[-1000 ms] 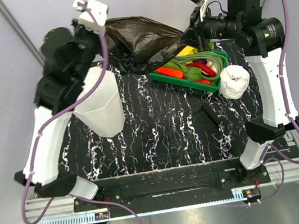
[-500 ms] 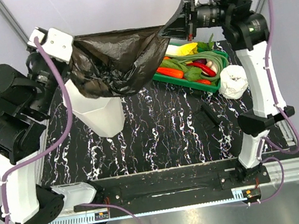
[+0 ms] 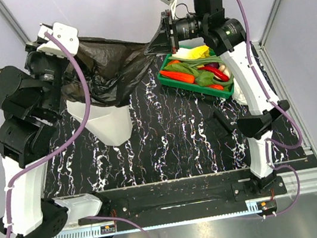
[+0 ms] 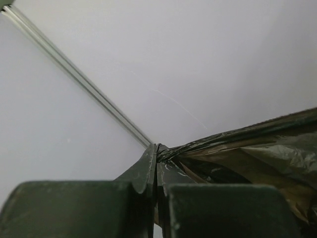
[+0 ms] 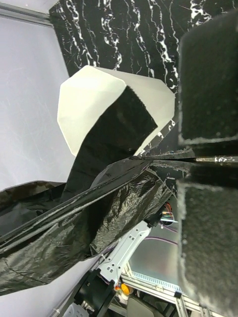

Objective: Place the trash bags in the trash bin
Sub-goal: Place the trash bag in the trash bin.

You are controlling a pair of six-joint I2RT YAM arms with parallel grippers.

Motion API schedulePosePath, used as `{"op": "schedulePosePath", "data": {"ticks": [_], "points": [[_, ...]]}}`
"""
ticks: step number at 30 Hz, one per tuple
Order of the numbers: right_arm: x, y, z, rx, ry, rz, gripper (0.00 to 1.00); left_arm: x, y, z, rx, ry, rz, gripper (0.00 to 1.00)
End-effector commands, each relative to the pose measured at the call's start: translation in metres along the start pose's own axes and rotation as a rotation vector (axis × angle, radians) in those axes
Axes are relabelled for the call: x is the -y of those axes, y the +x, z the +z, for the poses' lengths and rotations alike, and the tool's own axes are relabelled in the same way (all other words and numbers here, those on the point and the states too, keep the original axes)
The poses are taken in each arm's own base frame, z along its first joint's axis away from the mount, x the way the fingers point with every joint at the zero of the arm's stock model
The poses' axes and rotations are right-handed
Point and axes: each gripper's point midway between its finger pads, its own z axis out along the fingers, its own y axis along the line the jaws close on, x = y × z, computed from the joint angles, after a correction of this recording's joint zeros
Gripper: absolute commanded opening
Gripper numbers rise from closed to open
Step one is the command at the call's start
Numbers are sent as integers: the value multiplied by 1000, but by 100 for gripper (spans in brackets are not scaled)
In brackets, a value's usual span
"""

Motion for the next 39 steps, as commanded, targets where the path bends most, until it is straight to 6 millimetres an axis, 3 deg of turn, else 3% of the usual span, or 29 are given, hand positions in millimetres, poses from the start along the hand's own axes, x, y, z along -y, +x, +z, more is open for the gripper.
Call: {"op": "schedulePosePath", "data": {"ticks": [1, 6, 14, 28, 33, 39], "points": [[-14, -23, -7, 53, 3, -72, 0, -69, -22, -14, 39, -270, -51, 0], [-15, -22, -2, 53, -48, -58, 0, -76, -21, -13, 27, -307, -17, 0], [-22, -30, 3, 75, -103, -76, 0, -111, -49, -26, 117, -397, -58, 0], [-12, -4, 33, 27, -147, -7, 0, -93, -28, -19, 25, -357, 100, 0], [-4, 2, 41, 20, -134, 5, 0, -70, -15, -7, -3, -305, 126, 0], [17, 28, 46, -32, -75, 61, 0, -8, 37, 19, -144, -136, 215, 0]]}}
